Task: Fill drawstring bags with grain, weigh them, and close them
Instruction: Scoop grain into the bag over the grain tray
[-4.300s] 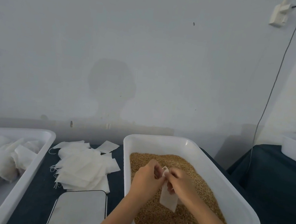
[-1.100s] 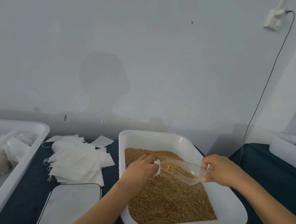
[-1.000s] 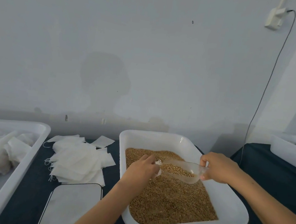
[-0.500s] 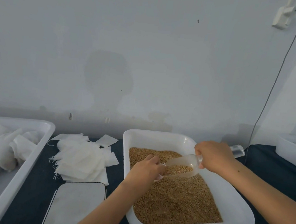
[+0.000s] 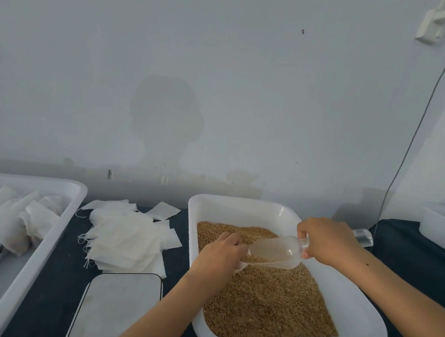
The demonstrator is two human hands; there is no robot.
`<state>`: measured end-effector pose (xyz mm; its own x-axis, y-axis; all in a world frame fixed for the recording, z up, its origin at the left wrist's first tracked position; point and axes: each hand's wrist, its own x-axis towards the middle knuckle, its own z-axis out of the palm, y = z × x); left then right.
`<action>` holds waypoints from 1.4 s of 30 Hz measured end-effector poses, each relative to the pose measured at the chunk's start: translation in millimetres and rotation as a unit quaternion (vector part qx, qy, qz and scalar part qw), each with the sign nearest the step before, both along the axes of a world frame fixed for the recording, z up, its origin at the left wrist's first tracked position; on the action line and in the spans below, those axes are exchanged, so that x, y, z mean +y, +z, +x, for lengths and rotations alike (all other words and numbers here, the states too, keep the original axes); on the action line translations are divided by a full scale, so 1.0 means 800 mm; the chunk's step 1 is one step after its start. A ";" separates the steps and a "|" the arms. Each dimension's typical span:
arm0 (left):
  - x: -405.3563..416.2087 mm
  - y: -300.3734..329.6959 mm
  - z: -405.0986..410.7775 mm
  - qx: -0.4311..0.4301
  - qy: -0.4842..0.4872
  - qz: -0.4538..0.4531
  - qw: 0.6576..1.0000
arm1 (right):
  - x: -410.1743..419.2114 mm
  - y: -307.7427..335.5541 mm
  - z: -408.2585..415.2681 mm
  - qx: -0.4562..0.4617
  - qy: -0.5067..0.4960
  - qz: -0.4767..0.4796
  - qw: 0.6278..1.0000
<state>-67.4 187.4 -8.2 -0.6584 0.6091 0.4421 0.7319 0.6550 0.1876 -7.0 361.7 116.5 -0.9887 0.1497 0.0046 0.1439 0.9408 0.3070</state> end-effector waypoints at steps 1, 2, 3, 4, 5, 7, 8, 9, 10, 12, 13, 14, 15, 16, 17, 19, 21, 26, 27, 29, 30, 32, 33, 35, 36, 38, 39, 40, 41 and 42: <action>0.000 0.000 0.000 -0.001 0.001 -0.002 1.000 | 0.000 0.000 0.001 0.002 0.005 -0.002 1.000; 0.000 0.000 0.000 -0.001 0.002 -0.001 1.000 | 0.001 -0.001 0.002 0.005 0.009 0.000 1.000; 0.000 -0.001 0.000 -0.002 0.003 0.003 1.000 | 0.001 -0.001 0.003 0.010 0.013 0.002 1.000; -0.001 -0.002 0.000 -0.002 0.003 0.010 1.000 | 0.002 -0.001 0.003 0.017 0.017 0.003 1.000; -0.001 -0.003 0.000 -0.003 0.004 0.019 1.000 | 0.003 -0.001 0.003 0.022 0.020 -0.001 1.000; -0.003 -0.003 0.000 -0.009 0.010 0.038 0.999 | 0.008 -0.002 0.005 0.025 0.021 -0.024 0.999; -0.003 -0.002 0.000 -0.015 0.015 0.045 0.999 | 0.012 -0.003 0.006 0.024 0.019 -0.040 0.999; -0.004 -0.002 0.000 -0.023 0.022 0.053 0.998 | 0.016 -0.004 0.007 0.021 0.015 -0.058 0.998; -0.004 0.000 0.000 -0.031 0.029 0.064 0.997 | 0.019 -0.007 0.009 0.017 0.008 -0.080 0.997; -0.005 0.004 0.000 -0.058 0.045 0.110 0.991 | 0.026 -0.012 0.011 -0.004 -0.006 -0.140 0.990; -0.005 0.006 0.000 -0.071 0.052 0.139 0.986 | 0.029 -0.016 0.012 -0.016 -0.010 -0.170 0.985; -0.006 0.008 0.000 -0.082 0.058 0.167 0.981 | 0.031 -0.022 0.014 -0.026 -0.014 -0.193 0.981; -0.008 0.009 -0.001 -0.094 0.063 0.193 0.975 | 0.032 -0.028 0.016 -0.034 -0.020 -0.210 0.977; -0.010 0.010 -0.002 -0.111 0.067 0.220 0.967 | 0.032 -0.037 0.017 -0.041 -0.025 -0.222 0.974; -0.012 0.012 -0.002 -0.138 0.066 0.250 0.956 | 0.031 -0.047 0.018 -0.050 -0.032 -0.229 0.972; -0.016 0.016 -0.003 -0.198 0.045 0.313 0.928 | 0.026 -0.070 0.018 -0.068 -0.045 -0.231 0.970; -0.020 0.021 -0.003 -0.228 0.026 0.360 0.904 | 0.020 -0.095 0.012 -0.069 -0.045 -0.231 0.969; -0.031 0.035 0.003 -0.290 -0.028 0.450 0.844 | 0.006 -0.137 0.010 -0.046 -0.044 -0.186 0.981; -0.032 0.039 0.004 -0.310 -0.046 0.475 0.822 | 0.002 -0.141 0.010 -0.043 -0.046 -0.172 0.983; -0.037 0.047 0.009 -0.343 -0.086 0.523 0.775 | -0.003 -0.145 0.012 -0.052 -0.056 -0.148 0.986; -0.039 0.051 0.012 -0.354 -0.103 0.541 0.756 | -0.006 -0.142 0.013 -0.059 -0.060 -0.126 0.988; -0.046 0.058 0.020 -0.352 -0.125 0.550 0.747 | -0.014 -0.127 0.015 -0.007 -0.029 -0.173 0.985; -0.050 0.062 0.024 -0.340 -0.131 0.544 0.756 | -0.021 -0.115 0.016 0.034 0.004 -0.257 0.966; -0.059 0.070 0.035 -0.300 -0.144 0.502 0.798 | -0.039 -0.095 0.022 0.080 0.063 -0.513 0.852; -0.064 0.074 0.040 -0.278 -0.147 0.472 0.823 | -0.050 -0.086 0.026 0.068 0.085 -0.629 0.769; -0.077 0.080 0.050 -0.243 -0.145 0.425 0.860 | -0.071 -0.079 0.028 0.040 0.122 -0.732 0.669; -0.084 0.081 0.054 -0.230 -0.140 0.415 0.869 | -0.083 -0.079 0.027 0.039 0.134 -0.753 0.643; -0.094 0.082 0.058 -0.210 -0.127 0.412 0.878 | -0.096 -0.080 0.025 0.049 0.130 -0.768 0.625; -0.103 0.082 0.063 -0.179 -0.105 0.417 0.885 | -0.108 -0.080 0.022 0.061 0.124 -0.780 0.610; -0.112 0.080 0.067 -0.153 -0.079 0.432 0.885 | -0.120 -0.081 0.020 0.069 0.117 -0.791 0.597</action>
<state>-14.1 97.7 56.0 -0.7647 0.2246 0.6040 0.6302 0.0648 0.7737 8.9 265.4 51.8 -0.9900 -0.0667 0.1244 -0.1270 0.0374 -0.9912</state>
